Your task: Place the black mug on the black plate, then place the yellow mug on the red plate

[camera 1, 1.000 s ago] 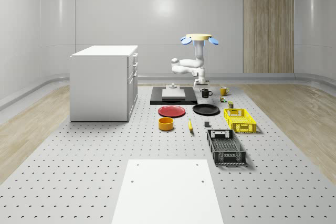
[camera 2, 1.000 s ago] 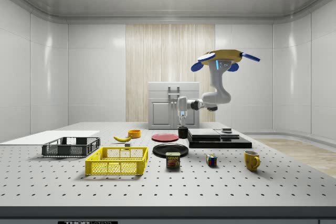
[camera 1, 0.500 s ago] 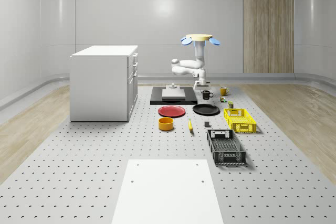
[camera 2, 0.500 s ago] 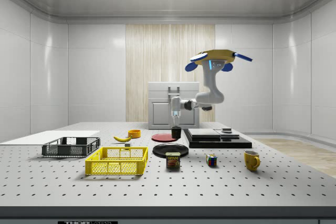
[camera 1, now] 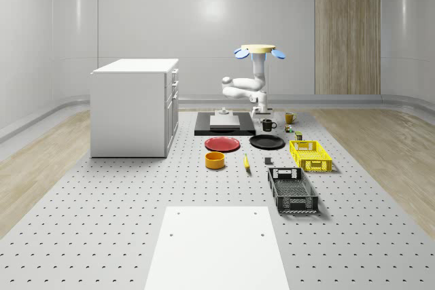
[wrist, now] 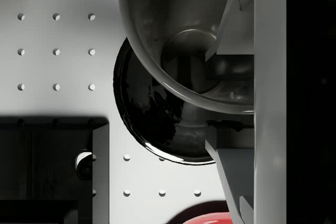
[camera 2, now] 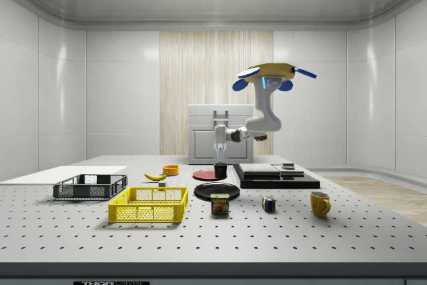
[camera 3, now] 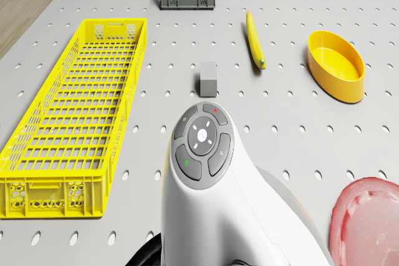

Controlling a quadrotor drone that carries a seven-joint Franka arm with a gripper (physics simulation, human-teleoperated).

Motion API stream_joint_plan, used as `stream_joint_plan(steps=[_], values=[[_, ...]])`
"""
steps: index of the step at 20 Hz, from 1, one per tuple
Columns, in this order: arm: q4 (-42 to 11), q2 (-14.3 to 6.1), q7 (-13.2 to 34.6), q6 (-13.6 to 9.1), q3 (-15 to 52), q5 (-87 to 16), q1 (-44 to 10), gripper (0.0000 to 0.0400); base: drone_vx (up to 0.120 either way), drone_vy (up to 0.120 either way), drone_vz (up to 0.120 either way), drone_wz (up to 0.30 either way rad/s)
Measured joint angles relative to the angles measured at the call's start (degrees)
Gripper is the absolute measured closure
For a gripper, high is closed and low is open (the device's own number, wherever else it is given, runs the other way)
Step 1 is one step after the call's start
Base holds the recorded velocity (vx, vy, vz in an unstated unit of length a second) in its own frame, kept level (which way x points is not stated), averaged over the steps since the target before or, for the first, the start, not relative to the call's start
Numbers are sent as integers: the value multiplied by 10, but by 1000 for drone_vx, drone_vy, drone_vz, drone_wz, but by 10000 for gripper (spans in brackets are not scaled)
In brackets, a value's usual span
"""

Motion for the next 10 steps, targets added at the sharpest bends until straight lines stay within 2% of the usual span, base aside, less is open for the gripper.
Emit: stream_joint_plan(steps=[10], values=[[29, 1, -1, 34, -81, -76, -16, 290, 0, 0, 0, 0]])
